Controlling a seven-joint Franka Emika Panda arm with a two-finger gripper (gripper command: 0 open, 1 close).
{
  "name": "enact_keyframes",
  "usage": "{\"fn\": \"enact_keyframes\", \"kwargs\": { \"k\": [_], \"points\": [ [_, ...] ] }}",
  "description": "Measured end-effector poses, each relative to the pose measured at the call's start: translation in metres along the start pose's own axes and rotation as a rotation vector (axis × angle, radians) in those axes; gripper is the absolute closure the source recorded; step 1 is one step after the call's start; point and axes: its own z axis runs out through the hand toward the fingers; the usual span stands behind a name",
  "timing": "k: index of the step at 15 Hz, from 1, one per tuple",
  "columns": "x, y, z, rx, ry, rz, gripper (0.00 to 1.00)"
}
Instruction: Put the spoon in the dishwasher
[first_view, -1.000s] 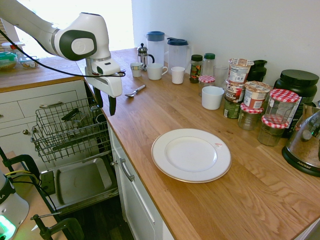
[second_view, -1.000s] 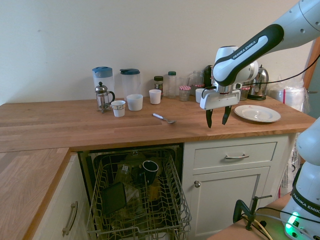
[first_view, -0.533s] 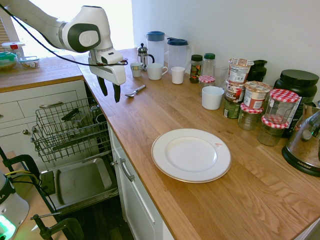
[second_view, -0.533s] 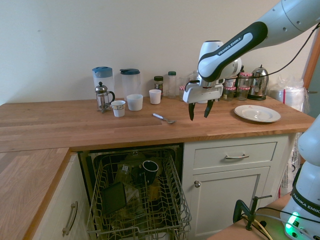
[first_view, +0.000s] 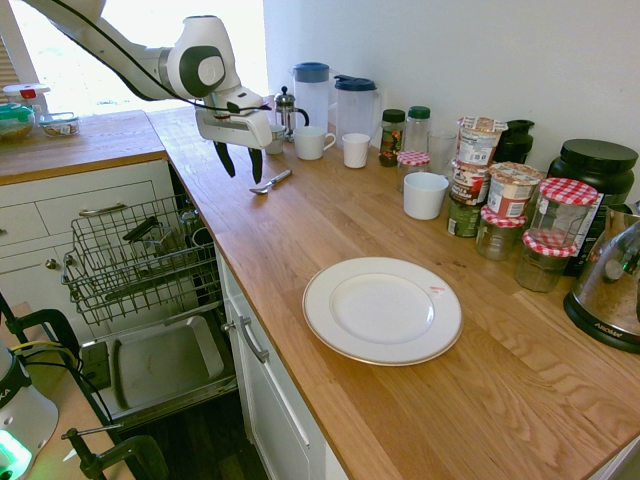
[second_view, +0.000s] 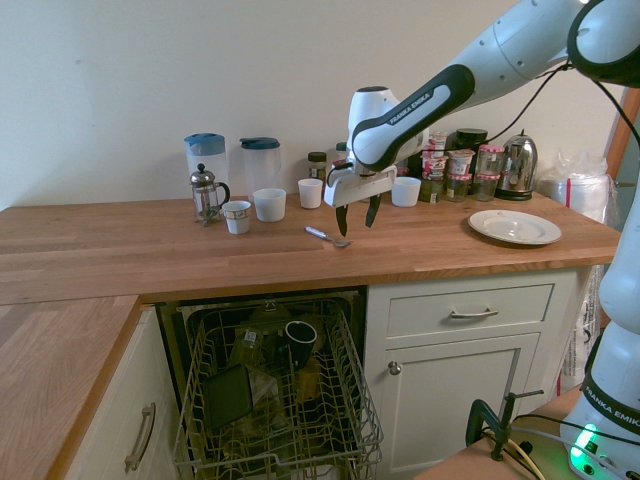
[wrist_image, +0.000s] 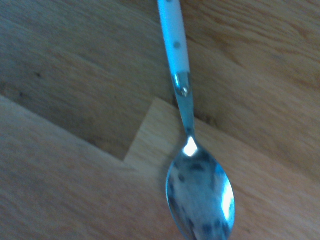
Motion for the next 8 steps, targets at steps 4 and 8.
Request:
{"fn": "enact_keyframes", "kwargs": {
  "k": [4, 8],
  "points": [
    [0.027, -0.016, 0.024, -0.002, 0.002, -0.047, 0.00],
    [0.041, -0.023, 0.041, -0.010, -0.018, -0.089, 0.00]
  ]
}}
